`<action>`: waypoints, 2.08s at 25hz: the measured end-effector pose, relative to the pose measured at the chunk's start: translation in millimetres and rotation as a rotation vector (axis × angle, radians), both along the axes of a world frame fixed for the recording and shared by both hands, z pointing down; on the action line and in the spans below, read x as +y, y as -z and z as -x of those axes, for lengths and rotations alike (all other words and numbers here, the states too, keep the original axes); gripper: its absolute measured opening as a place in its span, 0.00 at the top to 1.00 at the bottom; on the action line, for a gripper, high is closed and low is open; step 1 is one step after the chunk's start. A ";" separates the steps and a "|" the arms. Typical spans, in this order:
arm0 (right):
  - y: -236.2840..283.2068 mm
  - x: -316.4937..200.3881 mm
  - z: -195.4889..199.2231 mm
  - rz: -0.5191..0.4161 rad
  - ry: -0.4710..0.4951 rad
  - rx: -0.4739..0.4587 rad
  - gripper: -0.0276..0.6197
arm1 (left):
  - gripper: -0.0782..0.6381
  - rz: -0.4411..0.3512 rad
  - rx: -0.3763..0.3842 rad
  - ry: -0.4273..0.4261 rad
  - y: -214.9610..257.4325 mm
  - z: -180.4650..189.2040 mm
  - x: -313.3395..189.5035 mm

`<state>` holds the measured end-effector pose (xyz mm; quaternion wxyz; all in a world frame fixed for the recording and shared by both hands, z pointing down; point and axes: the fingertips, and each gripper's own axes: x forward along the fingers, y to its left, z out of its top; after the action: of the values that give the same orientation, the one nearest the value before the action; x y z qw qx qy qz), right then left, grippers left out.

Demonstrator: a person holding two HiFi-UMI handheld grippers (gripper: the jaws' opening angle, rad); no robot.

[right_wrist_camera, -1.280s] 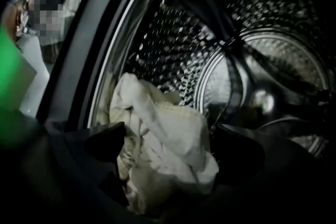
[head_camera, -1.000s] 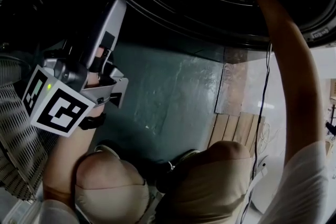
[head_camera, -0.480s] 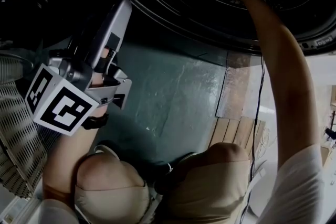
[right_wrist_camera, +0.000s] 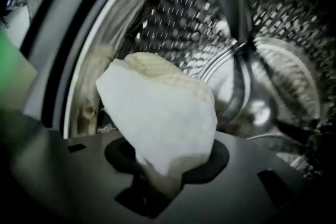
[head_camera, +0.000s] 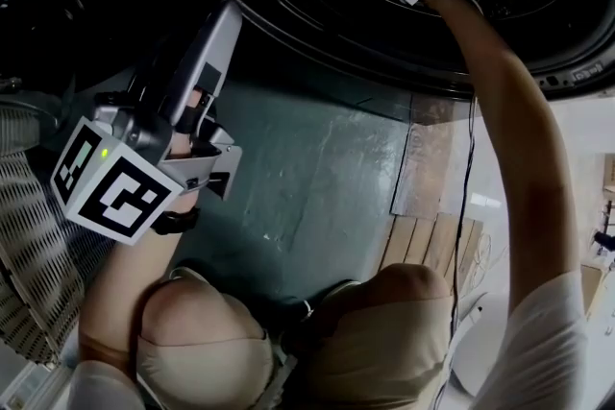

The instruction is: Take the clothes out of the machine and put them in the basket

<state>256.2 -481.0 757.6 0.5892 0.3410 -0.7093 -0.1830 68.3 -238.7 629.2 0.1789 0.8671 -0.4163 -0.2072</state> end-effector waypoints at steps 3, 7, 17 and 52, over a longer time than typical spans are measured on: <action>34.9 3.4 17.8 -0.132 0.071 -0.053 0.65 | 0.88 -0.002 0.005 -0.004 0.7 -3.4 -0.4; 70.8 20.3 23.5 -0.182 0.100 -0.103 0.65 | 0.88 -0.016 0.014 -0.002 5.3 -5.8 -0.7; 110.4 73.9 46.6 -0.213 0.206 -0.162 0.65 | 0.88 -0.046 -0.053 0.022 16.8 0.2 -2.2; 341.1 287.9 129.1 0.154 0.405 -0.349 0.65 | 0.88 0.158 -0.020 0.530 359.4 143.5 167.8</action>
<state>127.1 -193.0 416.5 0.4337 0.1730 -0.8656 -0.1810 -75.2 -70.9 269.8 0.1815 0.7132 -0.6453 -0.2050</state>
